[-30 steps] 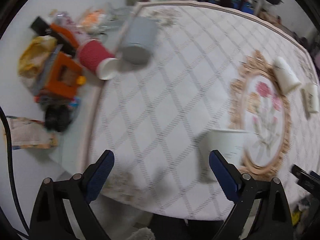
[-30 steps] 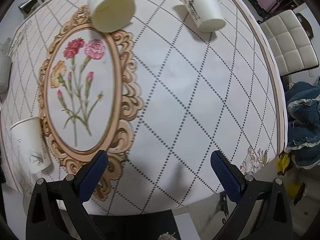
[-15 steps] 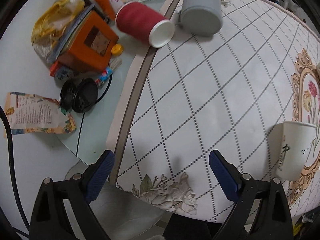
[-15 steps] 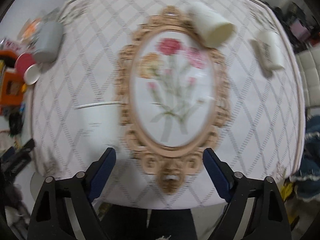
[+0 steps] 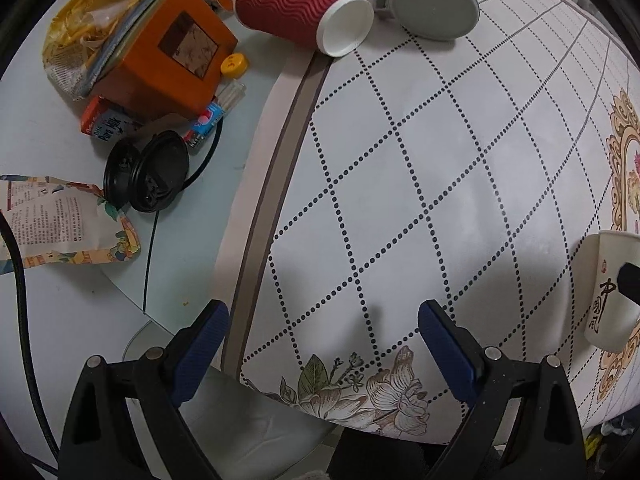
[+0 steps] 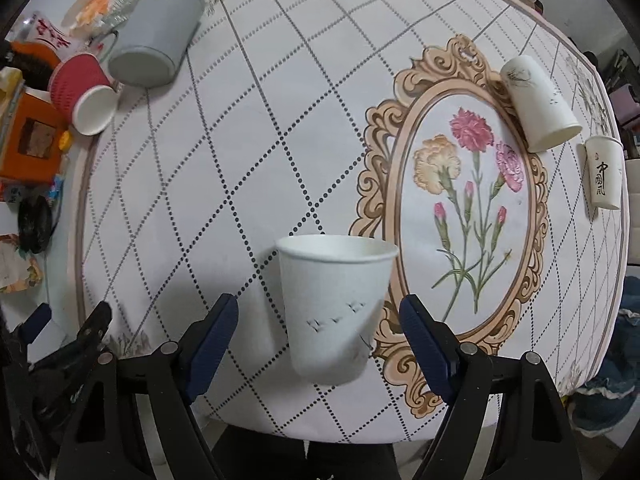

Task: Flip cup upright
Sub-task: 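Grasp the bird-print cup with the right gripper while the left gripper releases it, then lower the cup rim-up onto the flower frame and open the right gripper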

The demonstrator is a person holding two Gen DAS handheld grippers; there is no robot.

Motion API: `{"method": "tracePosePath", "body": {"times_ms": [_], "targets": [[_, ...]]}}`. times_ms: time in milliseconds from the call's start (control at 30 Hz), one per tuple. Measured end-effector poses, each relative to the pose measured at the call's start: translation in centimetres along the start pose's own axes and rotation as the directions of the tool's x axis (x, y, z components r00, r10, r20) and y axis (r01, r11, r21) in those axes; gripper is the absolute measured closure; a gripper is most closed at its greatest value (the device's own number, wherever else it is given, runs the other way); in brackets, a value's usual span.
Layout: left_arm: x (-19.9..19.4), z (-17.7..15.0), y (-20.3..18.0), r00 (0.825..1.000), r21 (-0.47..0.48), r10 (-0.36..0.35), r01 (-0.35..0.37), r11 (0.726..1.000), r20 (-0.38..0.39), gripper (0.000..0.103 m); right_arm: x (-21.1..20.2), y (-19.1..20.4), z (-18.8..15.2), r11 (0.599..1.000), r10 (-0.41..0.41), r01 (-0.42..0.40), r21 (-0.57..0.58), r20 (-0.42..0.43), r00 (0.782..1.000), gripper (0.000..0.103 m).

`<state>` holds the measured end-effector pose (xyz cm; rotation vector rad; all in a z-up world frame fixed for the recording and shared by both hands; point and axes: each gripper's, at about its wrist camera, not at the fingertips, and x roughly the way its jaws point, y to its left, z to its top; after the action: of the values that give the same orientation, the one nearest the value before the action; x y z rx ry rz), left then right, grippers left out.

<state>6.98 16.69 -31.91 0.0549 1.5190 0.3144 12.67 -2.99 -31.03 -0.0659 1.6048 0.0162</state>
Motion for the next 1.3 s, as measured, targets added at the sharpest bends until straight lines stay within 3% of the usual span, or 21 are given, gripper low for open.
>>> {"method": "tracePosePath", "body": {"times_ms": [200, 500, 667, 800, 933, 1000, 1100, 1200, 1300], "targets": [[0.7, 0.4, -0.6, 1.000, 0.027, -0.016, 0.017, 0.999, -0.013, 0.006, 2.2, 0.3, 1.0, 0.999, -0.031, 0.032, 0.019, -0.058, 0.998, 0.038], [0.8, 1.4, -2.8, 0.996, 0.074, -0.067, 0.071, 0.995, -0.053, 0.006, 2.1, -1.1, 1.1, 0.996, 0.018, -0.014, 0.089, -0.048, 0.999, 0.041], [0.8, 2.4, -4.0, 0.990, 0.053, -0.116, 0.121, 0.991, -0.083, 0.006, 0.8, -3.1, 0.8, 0.987, 0.065, -0.068, 0.148, 0.029, 0.997, 0.041], [1.1, 3.6, -5.1, 0.985, 0.039, -0.143, 0.147, 0.988, -0.101, 0.006, -1.0, -5.3, 1.0, 0.974, 0.076, -0.108, 0.201, 0.158, 0.985, 0.041], [1.3, 5.4, -5.9, 0.986, 0.034, -0.139, 0.142, 0.989, -0.090, 0.006, -2.6, -6.3, 2.0, 0.968, 0.029, -0.110, 0.226, 0.337, 0.941, 0.041], [1.4, 6.4, -6.5, 0.989, 0.036, -0.129, 0.132, 0.991, -0.075, 0.006, -2.7, -6.4, 2.8, 0.969, -0.001, -0.103, 0.225, 0.419, 0.908, 0.041], [1.5, 7.6, -7.5, 0.993, 0.044, -0.111, 0.113, 0.993, -0.050, 0.006, -2.7, -6.7, 3.8, 0.971, -0.053, -0.082, 0.223, 0.542, 0.839, 0.041], [1.8, 8.6, -8.7, 0.996, 0.056, -0.089, 0.090, 0.994, -0.030, 0.006, -2.0, -6.0, 4.9, 0.970, -0.099, -0.063, 0.234, 0.619, 0.779, 0.041], [2.1, 9.3, -9.6, 0.997, 0.071, -0.072, 0.073, 0.995, -0.017, 0.006, -1.2, -5.8, 5.2, 0.969, -0.122, -0.051, 0.241, 0.651, 0.749, 0.041]]}}
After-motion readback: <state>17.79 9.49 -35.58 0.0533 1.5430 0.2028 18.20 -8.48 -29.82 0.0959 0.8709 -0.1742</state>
